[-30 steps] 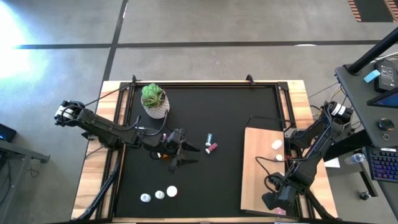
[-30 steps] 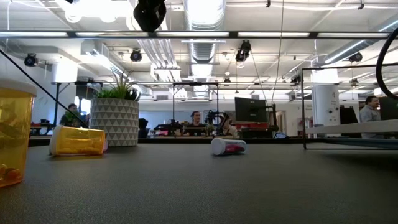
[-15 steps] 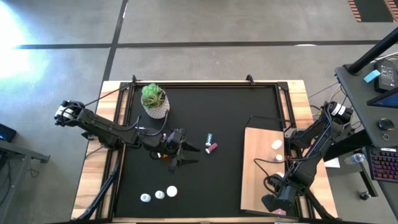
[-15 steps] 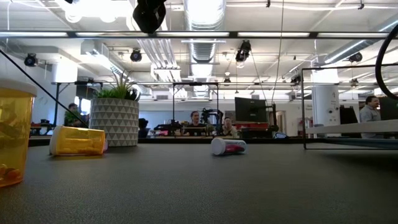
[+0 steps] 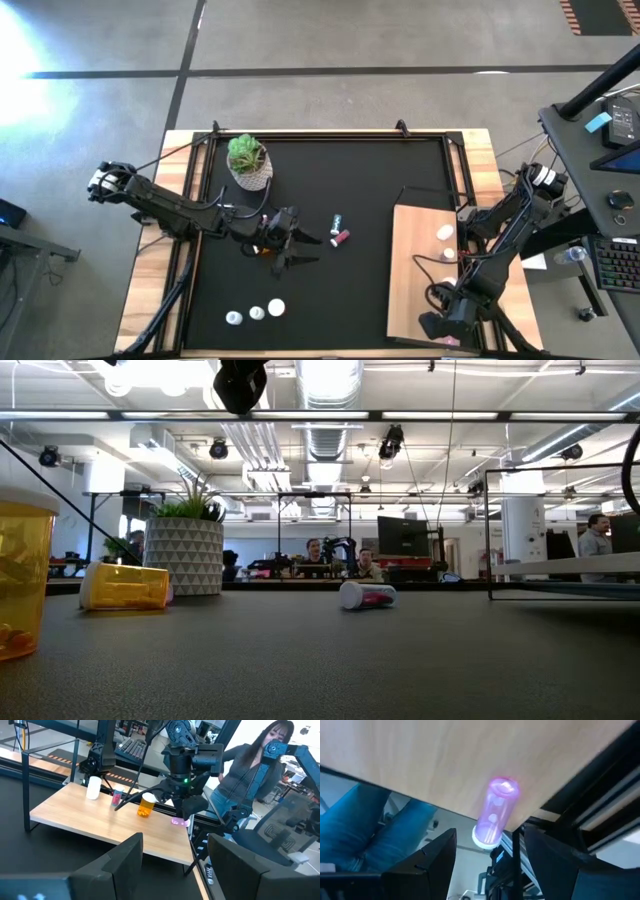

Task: Pick and place medicine bottles onto shelf by color
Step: Adjust the orange pill bottle on the shelf

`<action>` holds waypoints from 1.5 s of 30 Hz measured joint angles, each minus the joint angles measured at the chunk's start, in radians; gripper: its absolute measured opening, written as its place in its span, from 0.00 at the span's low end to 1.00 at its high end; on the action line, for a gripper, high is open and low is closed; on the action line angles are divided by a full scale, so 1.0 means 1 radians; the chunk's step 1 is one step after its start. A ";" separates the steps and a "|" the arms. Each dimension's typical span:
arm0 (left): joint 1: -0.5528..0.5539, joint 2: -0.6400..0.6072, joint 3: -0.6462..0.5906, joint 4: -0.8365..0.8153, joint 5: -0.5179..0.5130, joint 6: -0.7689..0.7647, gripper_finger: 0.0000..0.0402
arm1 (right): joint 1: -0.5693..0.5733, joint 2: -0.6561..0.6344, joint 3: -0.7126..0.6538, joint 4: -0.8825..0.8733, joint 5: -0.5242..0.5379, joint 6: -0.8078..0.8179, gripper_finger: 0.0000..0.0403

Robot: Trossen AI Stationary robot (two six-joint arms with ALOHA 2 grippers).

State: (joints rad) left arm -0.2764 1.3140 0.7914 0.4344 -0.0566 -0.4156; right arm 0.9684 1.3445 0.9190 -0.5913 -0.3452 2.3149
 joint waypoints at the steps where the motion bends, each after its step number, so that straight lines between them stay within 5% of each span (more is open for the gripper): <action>1: 0.000 0.000 0.000 -0.001 0.000 0.000 0.52 | 0.000 0.000 -0.004 0.000 -0.003 0.007 0.55; 45: 0.002 0.000 0.000 -0.025 0.000 0.000 0.52 | -0.035 -0.049 -0.073 0.046 0.005 0.118 0.51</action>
State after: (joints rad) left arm -0.2749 1.3140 0.7914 0.4091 -0.0563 -0.4156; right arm 0.9337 1.2953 0.8459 -0.5457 -0.3401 2.4327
